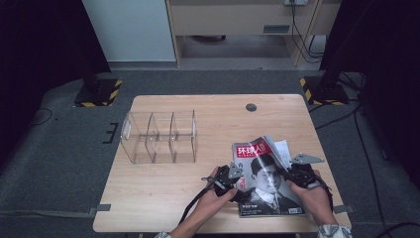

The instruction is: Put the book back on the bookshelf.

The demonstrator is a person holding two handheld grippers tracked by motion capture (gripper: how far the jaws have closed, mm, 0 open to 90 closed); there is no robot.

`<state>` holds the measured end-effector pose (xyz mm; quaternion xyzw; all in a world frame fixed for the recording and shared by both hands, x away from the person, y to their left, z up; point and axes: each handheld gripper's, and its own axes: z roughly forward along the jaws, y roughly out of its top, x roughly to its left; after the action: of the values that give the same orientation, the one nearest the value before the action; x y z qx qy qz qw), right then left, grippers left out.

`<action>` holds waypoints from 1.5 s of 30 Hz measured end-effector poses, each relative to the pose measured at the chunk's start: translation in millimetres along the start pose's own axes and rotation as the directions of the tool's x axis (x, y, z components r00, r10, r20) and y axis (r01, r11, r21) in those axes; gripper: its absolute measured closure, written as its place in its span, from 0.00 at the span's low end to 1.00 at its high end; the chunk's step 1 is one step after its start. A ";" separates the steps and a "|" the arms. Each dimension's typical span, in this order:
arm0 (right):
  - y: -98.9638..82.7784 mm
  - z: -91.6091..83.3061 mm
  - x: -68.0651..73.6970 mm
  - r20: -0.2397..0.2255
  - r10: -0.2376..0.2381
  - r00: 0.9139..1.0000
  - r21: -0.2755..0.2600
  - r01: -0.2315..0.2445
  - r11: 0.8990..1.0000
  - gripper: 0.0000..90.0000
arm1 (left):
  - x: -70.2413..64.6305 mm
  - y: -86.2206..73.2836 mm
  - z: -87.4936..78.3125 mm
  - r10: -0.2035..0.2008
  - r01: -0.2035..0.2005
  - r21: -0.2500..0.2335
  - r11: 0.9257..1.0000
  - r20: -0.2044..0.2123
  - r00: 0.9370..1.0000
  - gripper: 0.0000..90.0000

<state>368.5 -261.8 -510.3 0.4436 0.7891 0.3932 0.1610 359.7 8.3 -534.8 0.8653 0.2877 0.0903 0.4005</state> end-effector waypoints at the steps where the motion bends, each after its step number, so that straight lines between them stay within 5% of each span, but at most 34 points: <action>1: 0.0 0.0 0.0 0.000 0.000 1.000 0.000 0.000 1.000 0.97 | 0.9 -0.2 -0.4 -0.001 0.001 -0.002 1.000 0.004 1.000 0.05; 14: 6.2 -13.1 1.9 -0.090 0.021 0.996 -0.103 -0.031 0.994 0.98 | 11.1 1.1 1.6 -0.087 0.087 0.000 0.996 0.030 0.996 0.04; 21: 9.2 -23.9 0.8 -0.142 0.039 0.989 -0.168 -0.063 0.984 0.98 | 12.4 5.1 5.9 -0.073 0.073 0.009 0.997 0.021 0.997 0.03; 26: 10.1 -27.0 -0.6 -0.190 0.063 0.980 -0.205 -0.102 0.973 0.98 | 13.5 7.8 9.5 -0.090 0.091 -0.003 0.996 0.110 0.990 0.02; 32: 6.1 -17.0 -1.9 -0.168 0.082 0.982 -0.153 -0.108 0.982 0.97 | 19.2 7.2 8.1 -0.125 0.130 -0.029 0.991 0.117 0.985 0.10; 36: 1.9 -4.8 3.0 -0.149 0.069 0.986 -0.075 -0.081 0.994 0.97 | 17.8 7.9 8.1 -0.094 0.096 -0.017 0.995 0.095 0.991 0.11; 45: -0.2 -0.6 7.9 -0.156 0.072 0.985 -0.054 -0.081 0.995 0.97 | 17.2 7.6 5.9 -0.078 0.078 -0.001 0.997 0.080 0.994 0.12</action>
<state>363.7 -255.6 -509.4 0.4369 0.7693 0.4558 0.0977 379.3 10.4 -534.4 0.8556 0.3047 0.0404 0.4166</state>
